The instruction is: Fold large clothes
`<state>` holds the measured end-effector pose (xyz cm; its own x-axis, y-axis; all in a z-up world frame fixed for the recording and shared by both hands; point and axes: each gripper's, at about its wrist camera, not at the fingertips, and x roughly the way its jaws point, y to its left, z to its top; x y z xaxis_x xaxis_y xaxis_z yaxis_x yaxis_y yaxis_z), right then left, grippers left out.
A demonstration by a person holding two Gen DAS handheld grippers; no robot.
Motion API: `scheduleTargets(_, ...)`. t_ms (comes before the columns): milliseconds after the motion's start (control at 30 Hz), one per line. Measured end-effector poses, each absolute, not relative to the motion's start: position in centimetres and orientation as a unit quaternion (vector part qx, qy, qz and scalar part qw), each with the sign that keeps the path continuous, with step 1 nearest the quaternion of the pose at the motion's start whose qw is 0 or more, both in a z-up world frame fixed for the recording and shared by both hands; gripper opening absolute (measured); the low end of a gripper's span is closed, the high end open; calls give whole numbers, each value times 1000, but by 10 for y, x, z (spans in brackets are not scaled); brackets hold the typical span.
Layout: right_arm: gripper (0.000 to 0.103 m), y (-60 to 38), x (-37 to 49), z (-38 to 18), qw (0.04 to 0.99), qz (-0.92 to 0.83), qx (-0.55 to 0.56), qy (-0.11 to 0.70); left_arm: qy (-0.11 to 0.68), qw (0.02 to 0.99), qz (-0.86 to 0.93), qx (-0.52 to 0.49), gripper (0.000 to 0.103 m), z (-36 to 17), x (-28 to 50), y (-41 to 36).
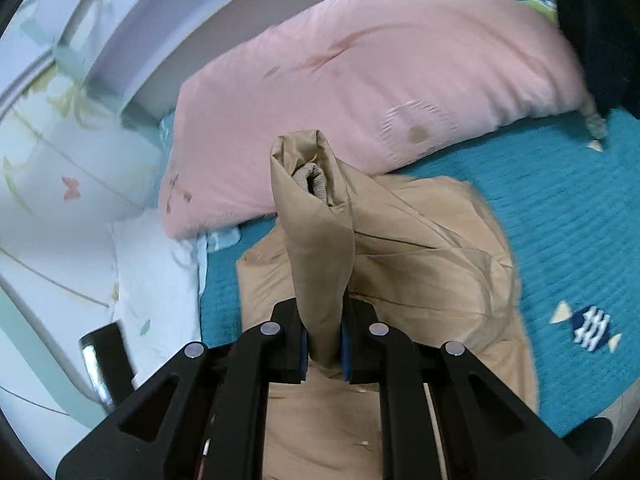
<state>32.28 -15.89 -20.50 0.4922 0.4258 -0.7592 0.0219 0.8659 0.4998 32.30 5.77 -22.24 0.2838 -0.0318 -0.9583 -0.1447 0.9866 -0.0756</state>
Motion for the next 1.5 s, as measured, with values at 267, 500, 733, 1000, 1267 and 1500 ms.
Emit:
scheduleTargets(267,11,-49,343,-259,809,138,168,546,596,794,69,-100,72,-230,297,139)
scheduleTargets(500,11,11,354,-313,797,109,116,582,608,780,89,-120,73,-255,289,182)
scheduleTargets(733,12,35,361,-346,783,99,99,606,623,766,93,-130,73,-282,291,200)
scheduleTargets(1000,27,50,369,-367,769,113,92,622,634,753,108,-138,73,-302,292,219)
scheduleTargets(1267,52,53,358,-352,757,150,128,623,644,743,109,-147,73,-307,282,222)
scheduleTargets(1500,55,24,346,-311,767,167,161,598,640,748,99,-141,76,-294,283,202)
